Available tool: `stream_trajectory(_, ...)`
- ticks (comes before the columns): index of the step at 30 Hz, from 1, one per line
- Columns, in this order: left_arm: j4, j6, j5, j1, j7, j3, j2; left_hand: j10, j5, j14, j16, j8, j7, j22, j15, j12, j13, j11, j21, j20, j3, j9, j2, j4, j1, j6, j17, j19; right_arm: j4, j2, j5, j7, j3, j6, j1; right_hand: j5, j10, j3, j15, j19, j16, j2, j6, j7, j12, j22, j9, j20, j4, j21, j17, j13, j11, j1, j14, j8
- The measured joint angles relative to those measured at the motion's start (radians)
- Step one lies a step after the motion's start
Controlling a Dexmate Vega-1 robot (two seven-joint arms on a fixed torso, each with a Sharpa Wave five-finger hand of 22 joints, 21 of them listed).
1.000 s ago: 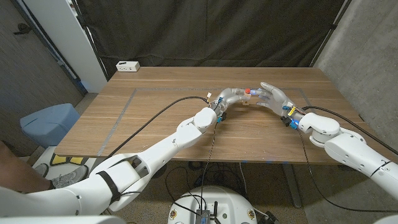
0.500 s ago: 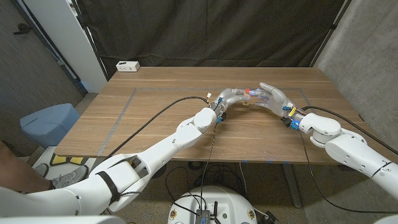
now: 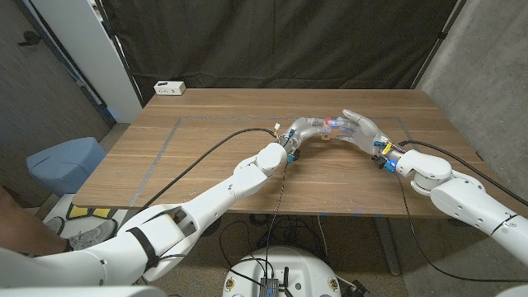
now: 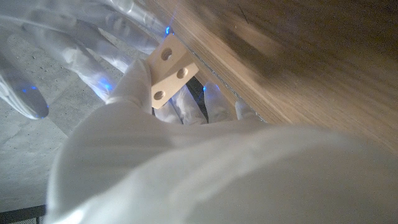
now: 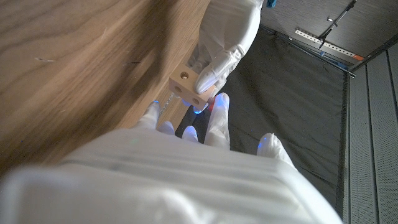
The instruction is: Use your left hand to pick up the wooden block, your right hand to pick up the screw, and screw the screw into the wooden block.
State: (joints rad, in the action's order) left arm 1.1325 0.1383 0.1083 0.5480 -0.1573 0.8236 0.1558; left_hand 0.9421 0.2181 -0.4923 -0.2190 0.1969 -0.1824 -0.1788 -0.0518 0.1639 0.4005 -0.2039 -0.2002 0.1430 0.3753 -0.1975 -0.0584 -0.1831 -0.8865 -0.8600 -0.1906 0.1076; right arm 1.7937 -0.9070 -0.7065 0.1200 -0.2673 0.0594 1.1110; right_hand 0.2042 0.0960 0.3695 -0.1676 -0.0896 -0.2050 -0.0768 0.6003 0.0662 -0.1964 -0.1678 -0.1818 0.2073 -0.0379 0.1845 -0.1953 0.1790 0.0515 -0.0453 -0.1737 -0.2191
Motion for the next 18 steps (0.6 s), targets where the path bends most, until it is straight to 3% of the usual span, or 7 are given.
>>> stream_trajectory(8,0.001,0.000,0.001,0.001,0.000,-0.001,0.001,0.000,-0.003,0.000,0.000,0.000,0.000,0.000,0.000,0.000,0.000,0.000,0.000,0.004,0.000,0.000,0.000,0.000,0.000,0.000,0.000,0.004,0.008,0.001,0.005,-0.028,0.006,0.001,0.011,0.000,-0.029,0.000,0.010,-0.038,-0.002,0.000,0.011,-0.003,-0.005,0.000,0.000,-0.019,0.000,0.013,0.004,0.000,-0.014,0.000,0.010,0.000)
stream_trajectory(18,-0.001,0.001,0.001,0.002,0.001,-0.001,0.001,0.001,0.001,-0.002,0.000,0.000,0.000,0.000,0.002,0.000,0.000,0.001,0.000,0.004,0.000,-0.001,0.000,0.000,0.000,0.000,0.000,0.004,0.026,0.009,0.021,-0.087,0.023,0.003,0.032,0.000,-0.079,0.008,0.007,-0.088,-0.013,0.009,0.054,-0.018,-0.012,0.000,0.000,-0.009,-0.008,0.020,0.005,0.000,-0.043,-0.009,0.054,0.000)
